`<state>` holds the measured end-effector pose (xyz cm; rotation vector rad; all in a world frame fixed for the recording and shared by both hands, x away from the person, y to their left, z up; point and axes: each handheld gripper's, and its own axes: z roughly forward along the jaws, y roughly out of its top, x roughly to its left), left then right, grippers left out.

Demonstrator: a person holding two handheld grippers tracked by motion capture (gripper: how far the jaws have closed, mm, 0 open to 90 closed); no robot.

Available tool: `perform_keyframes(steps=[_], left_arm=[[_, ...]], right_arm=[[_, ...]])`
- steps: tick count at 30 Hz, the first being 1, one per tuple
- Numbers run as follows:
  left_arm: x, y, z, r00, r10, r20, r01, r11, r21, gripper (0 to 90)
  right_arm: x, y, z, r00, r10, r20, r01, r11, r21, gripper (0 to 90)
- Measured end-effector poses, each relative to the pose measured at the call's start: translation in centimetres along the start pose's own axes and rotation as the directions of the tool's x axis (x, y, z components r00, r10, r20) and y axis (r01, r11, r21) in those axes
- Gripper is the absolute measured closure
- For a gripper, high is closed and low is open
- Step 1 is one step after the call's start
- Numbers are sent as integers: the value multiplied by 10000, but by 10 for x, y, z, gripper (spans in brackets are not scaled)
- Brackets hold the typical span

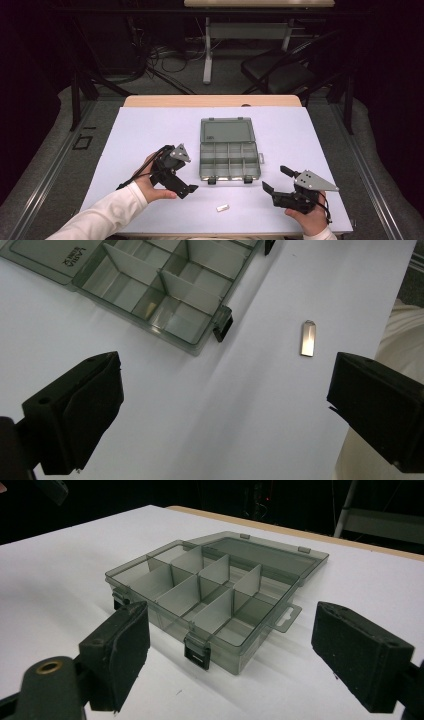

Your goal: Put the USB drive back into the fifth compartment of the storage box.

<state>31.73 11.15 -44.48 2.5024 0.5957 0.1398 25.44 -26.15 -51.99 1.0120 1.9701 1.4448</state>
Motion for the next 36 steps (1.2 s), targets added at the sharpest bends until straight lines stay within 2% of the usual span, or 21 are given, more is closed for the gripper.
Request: perform_keyframes(steps=[5, 11, 26, 36], left_arm=[[-3, 5, 5, 9997, -12, 232, 10, 9999, 101, 15], [-8, 10, 10, 9993, 225, 283, -226, 9997, 56, 15], [-17, 22, 22, 9971, 529, 549, -542, 9983, 232, 16], [-24, 28, 31, 9954, 773, 564, -794, 9962, 365, 19]], right_arm=[[0, 0, 0, 10000, -41, -17, 41, 10000, -9, 155], [1, 0, 1, 10000, -25, -89, 25, 10000, 80, 156], [2, 0, 1, 9999, -75, -109, 76, 9999, 84, 156], [1, 0, 1, 9998, -175, -129, 176, 9998, 74, 156]])
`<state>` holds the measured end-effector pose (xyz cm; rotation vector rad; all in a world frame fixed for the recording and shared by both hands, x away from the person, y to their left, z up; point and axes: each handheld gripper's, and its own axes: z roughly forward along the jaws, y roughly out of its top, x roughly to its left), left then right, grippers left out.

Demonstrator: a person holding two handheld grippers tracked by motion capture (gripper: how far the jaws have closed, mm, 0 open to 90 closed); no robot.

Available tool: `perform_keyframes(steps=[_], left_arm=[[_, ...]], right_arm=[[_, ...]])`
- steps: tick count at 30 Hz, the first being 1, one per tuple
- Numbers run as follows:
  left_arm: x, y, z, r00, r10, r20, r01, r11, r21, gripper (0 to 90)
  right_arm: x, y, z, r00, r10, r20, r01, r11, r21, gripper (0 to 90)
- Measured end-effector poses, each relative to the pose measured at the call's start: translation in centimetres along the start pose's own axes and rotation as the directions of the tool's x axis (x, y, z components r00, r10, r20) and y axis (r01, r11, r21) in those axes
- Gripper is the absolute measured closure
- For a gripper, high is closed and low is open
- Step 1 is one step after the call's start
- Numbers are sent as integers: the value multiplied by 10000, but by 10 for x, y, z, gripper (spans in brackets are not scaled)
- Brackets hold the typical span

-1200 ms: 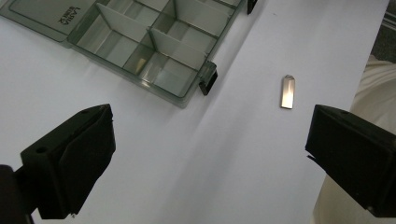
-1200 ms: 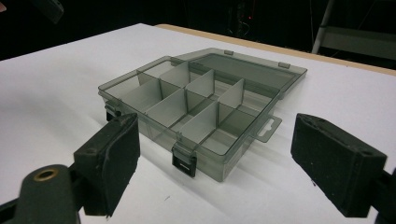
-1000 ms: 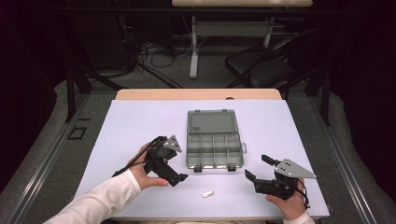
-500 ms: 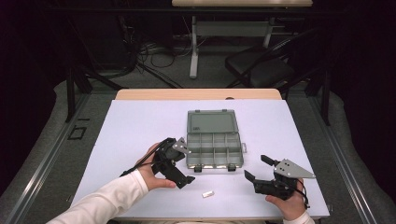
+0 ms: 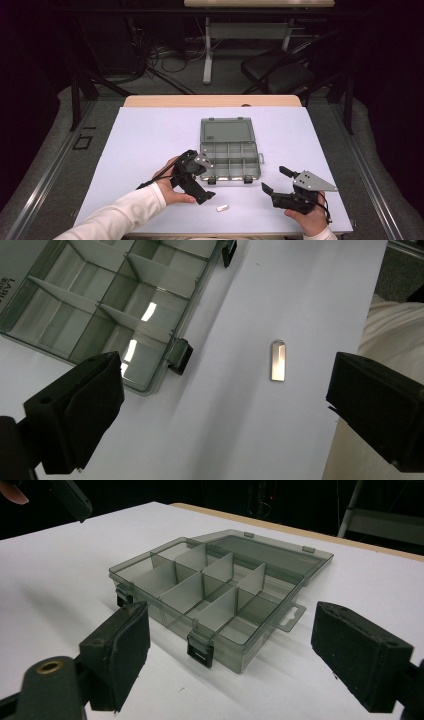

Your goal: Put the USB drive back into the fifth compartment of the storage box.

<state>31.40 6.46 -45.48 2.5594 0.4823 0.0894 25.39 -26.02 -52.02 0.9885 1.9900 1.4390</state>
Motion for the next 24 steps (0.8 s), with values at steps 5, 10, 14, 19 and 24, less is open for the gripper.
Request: perform_keyframes(steps=[5, 10, 14, 19, 24], left_arm=[[-2, 2, 2, 10000, 62, 54, -62, 10000, 54, 24], [-3, 3, 5, 9999, 154, 43, -154, 9998, 108, 37], [-5, 3, 7, 9999, 141, 97, -141, 9999, 20, 57], [-5, 2, 12, 9998, 145, 122, -146, 9999, 81, 63], [-7, 3, 18, 9996, 206, 176, -210, 9995, 247, 63]], right_arm=[[0, 0, 0, 10000, -11, -8, 11, 10000, 2, 156], [0, 0, 0, 10000, -12, -33, 12, 10000, 11, 156], [0, 0, 0, 10000, -31, -36, 31, 10000, 25, 156], [0, 0, 0, 10000, -32, -47, 33, 10000, 38, 157], [0, 0, 0, 10000, -48, -66, 48, 10000, 44, 157]])
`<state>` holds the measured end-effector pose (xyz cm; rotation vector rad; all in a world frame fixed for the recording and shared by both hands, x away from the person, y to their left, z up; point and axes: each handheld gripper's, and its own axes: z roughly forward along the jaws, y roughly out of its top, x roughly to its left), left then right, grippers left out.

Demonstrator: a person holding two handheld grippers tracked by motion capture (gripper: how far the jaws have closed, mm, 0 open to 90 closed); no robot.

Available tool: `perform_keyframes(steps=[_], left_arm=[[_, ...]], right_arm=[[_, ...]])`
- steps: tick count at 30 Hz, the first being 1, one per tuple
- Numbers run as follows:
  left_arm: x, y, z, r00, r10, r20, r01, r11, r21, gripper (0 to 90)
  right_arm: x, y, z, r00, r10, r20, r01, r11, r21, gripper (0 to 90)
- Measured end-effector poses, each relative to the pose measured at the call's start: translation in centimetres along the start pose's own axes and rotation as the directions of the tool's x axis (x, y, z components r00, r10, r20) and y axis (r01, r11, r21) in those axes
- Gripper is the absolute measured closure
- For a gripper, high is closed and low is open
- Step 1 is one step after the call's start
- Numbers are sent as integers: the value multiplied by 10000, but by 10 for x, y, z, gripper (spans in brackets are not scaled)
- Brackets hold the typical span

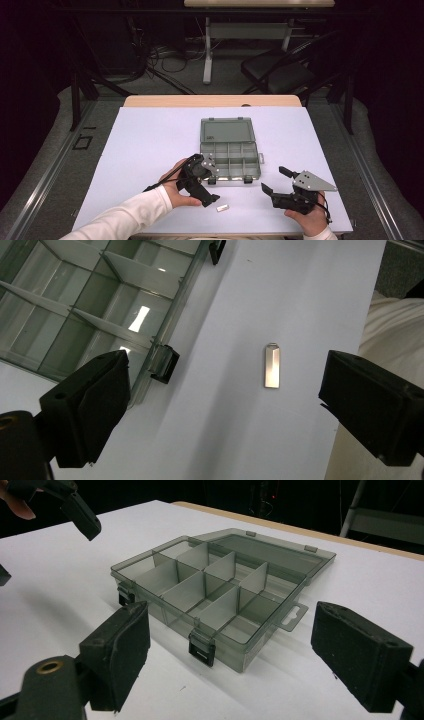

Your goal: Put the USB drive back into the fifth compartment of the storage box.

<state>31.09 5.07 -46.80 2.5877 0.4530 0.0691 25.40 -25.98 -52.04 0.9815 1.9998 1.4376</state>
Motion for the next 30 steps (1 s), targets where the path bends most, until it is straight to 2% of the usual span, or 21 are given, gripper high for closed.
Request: perform_keyframes(steps=[12, 15, 21, 30], left_arm=[[-8, 2, 12, 9998, 139, 104, -141, 9998, 172, 112], [-10, 2, 15, 9997, 162, 163, -164, 9997, 165, 150], [-12, 1, 22, 9997, 45, 232, -53, 9995, 327, 155], [-14, -2, 30, 10000, -44, 68, 40, 9985, 549, 204]], right_arm=[[0, 0, 0, 10000, -30, -28, 30, 10000, 32, 157], [1, 0, 0, 10000, -52, -49, 53, 10000, 31, 158], [1, 0, 1, 9999, -109, -55, 109, 9999, 46, 158], [1, -1, 1, 9999, -111, -63, 112, 9999, 58, 159]])
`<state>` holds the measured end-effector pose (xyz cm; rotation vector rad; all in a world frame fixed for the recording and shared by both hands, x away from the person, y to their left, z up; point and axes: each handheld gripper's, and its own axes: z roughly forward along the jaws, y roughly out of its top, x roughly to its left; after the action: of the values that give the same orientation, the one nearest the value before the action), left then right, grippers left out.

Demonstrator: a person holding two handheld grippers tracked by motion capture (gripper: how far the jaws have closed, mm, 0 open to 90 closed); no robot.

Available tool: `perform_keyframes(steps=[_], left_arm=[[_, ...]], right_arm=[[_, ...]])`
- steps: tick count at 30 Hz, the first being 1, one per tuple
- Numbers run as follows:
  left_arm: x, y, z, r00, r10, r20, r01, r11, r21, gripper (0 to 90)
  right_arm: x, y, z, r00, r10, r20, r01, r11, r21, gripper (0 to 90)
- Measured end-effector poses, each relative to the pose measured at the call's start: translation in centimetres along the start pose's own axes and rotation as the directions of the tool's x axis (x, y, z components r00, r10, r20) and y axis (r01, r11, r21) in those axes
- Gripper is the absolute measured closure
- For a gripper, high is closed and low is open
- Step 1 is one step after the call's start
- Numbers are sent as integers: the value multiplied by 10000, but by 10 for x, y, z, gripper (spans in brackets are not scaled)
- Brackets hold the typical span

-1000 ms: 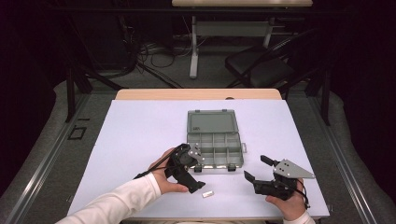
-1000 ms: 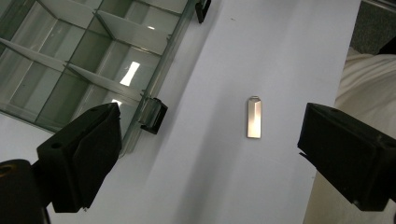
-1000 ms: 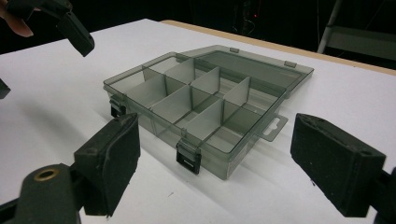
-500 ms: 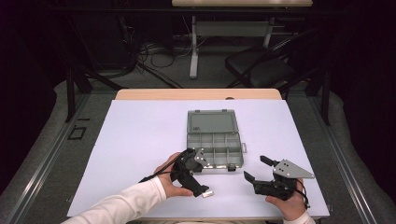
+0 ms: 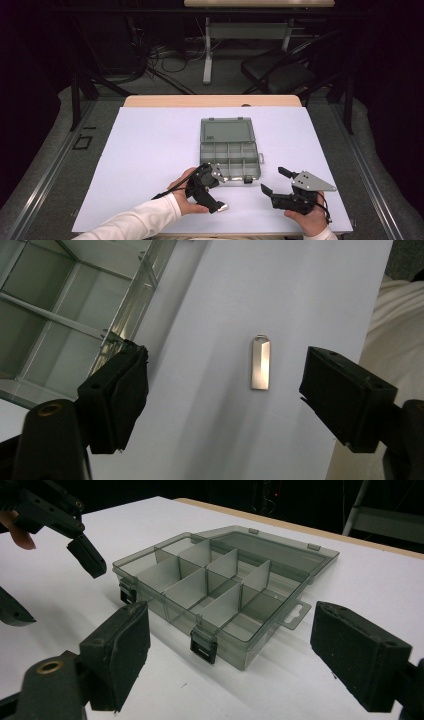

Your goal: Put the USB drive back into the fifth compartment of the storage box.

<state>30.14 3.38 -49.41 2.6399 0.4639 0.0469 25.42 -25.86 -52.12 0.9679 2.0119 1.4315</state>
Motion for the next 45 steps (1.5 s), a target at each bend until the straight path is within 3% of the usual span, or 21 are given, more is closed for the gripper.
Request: perform_keyframes(steps=[8, 14, 20, 29, 31, 33, 36, 45], left_arm=[[-3, 1, 3, 9999, 30, -96, -28, 9999, 169, 234], [-6, -1, 9, 10000, 74, 3, -75, 9998, 172, 329], [-8, -1, 13, 9998, 218, -23, -218, 9996, 197, 339], [-9, -1, 18, 10000, 32, -84, -29, 9992, 395, 327], [-8, -1, 19, 9998, -120, 144, 113, 9988, 473, 342], [-10, -1, 20, 10000, 13, -28, -11, 9991, 430, 341], [-11, -2, 21, 9999, -100, -48, 102, 9993, 364, 342], [-14, -2, 26, 9993, -245, 299, 235, 9991, 357, 477]], right_arm=[[1, 0, 0, 10000, -18, -28, 18, 10000, 77, 159], [0, 0, 0, 10000, -55, -43, 56, 9999, 84, 160], [1, 0, 1, 10000, -44, -78, 45, 10000, 69, 160], [1, -1, 1, 9999, -94, -104, 95, 9998, 160, 160], [1, -1, 1, 9999, -115, -115, 117, 9998, 175, 160], [1, -1, 1, 9999, -130, -108, 132, 9997, 205, 160], [1, -1, 1, 9998, -161, -109, 163, 9996, 211, 160], [1, -1, 1, 9998, -168, -124, 170, 9996, 204, 161]])
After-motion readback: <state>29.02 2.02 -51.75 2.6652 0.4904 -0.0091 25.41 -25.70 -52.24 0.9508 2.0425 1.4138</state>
